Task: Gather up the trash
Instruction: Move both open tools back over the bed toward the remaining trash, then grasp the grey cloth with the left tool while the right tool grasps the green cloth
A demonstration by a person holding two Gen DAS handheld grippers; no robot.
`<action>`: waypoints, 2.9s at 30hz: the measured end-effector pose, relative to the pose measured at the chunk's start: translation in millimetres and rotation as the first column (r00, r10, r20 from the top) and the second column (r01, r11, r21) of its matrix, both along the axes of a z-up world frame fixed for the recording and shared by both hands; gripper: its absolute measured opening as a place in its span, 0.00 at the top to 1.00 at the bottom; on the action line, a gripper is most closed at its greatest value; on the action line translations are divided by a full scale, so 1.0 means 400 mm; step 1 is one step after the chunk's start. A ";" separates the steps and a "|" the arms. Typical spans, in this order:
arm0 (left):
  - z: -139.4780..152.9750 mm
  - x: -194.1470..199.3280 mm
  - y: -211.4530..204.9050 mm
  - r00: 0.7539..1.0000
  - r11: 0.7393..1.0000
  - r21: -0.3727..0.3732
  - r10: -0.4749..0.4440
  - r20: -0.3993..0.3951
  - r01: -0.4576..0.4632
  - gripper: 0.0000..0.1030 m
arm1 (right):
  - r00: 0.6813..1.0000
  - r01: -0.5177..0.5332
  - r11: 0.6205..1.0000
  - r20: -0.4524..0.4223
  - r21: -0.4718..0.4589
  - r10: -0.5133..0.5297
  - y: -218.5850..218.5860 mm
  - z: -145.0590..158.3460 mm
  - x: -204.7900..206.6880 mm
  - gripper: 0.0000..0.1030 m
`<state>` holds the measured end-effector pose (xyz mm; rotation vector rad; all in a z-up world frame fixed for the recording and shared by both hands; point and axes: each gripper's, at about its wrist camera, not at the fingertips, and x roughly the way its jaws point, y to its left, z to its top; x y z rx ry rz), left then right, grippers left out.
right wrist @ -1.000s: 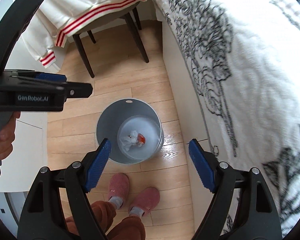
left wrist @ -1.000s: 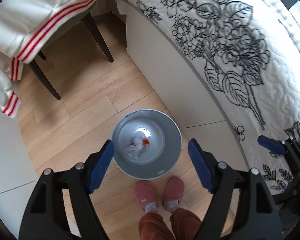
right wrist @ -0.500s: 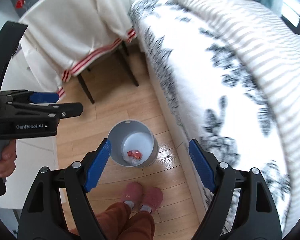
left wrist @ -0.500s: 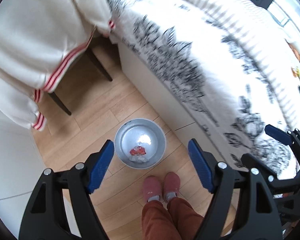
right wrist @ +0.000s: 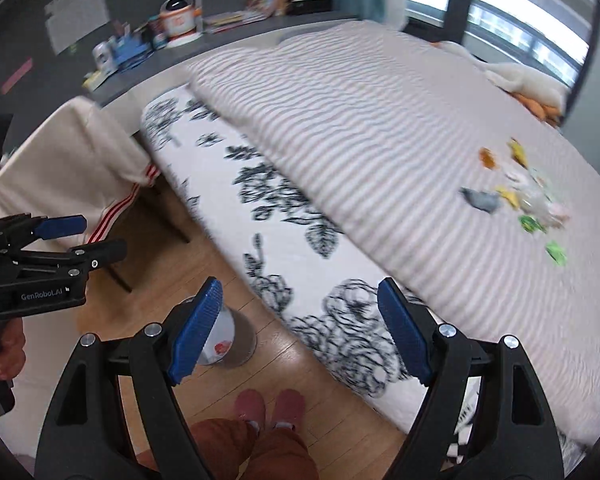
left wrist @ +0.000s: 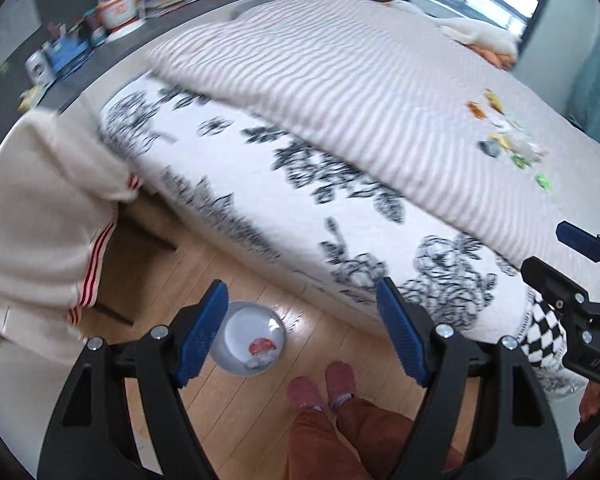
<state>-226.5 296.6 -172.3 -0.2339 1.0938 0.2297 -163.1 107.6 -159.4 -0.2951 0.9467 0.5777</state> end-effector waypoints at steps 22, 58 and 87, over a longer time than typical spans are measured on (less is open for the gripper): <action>0.144 0.478 -0.609 0.951 0.957 0.026 -0.289 0.114 0.288 0.26 | 0.935 0.342 0.937 0.071 0.074 -0.347 -0.689 0.166 0.390 0.25; -0.395 1.084 -0.710 0.831 0.839 0.017 -0.536 -0.149 0.544 0.26 | 0.815 0.563 0.825 -0.129 -0.055 -0.565 -0.811 -0.343 0.926 0.25; -0.419 1.163 -0.836 0.811 0.810 0.050 -0.581 -0.064 0.584 0.70 | 0.782 0.606 0.793 -0.130 -0.065 -0.609 -0.939 -0.493 1.055 0.72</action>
